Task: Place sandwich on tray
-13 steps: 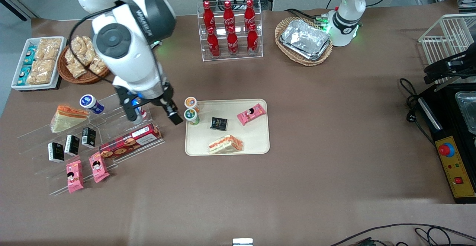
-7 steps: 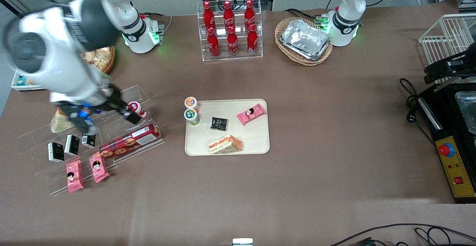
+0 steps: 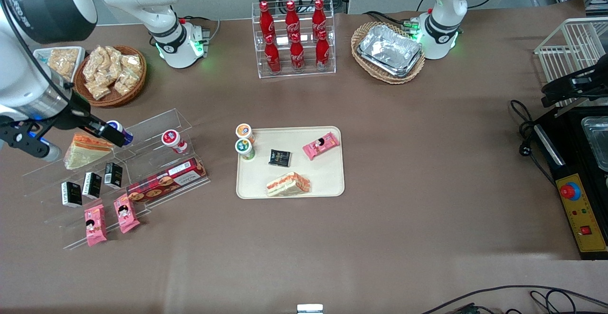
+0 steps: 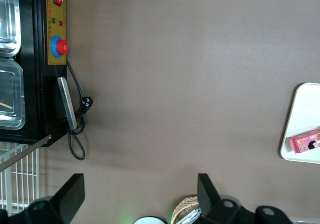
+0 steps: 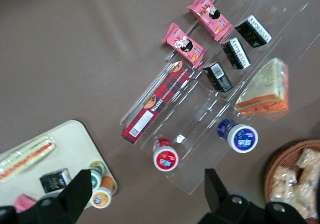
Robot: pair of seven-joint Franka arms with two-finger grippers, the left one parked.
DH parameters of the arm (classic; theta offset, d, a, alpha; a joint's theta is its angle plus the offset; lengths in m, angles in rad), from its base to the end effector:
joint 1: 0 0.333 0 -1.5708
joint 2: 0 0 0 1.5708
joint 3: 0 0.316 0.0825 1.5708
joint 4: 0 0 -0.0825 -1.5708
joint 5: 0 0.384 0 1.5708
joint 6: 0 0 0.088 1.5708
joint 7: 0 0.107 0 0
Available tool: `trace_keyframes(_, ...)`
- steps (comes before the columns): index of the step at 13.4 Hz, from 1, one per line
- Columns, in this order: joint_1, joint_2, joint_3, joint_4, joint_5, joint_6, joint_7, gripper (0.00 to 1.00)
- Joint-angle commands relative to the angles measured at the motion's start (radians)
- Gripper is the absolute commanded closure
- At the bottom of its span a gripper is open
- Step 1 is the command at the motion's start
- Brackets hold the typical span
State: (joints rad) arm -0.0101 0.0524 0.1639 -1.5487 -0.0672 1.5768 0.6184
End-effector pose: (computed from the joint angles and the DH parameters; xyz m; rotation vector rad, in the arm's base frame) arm 0.5652 0.0779 0.6065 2.9961 -0.7071 0.0004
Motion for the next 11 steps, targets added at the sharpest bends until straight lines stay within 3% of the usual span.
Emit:
trace_keyframes(1,-0.076,-0.071,0.017,-0.068,-0.025,0.009,-0.198,0.0)
trace_keyframes(7,-0.11,-0.106,-0.021,-0.07,-0.01,0.006,-0.295,0.0)
trace_keyframes(11,-0.106,-0.097,-0.089,-0.057,0.033,0.005,-0.469,0.0)
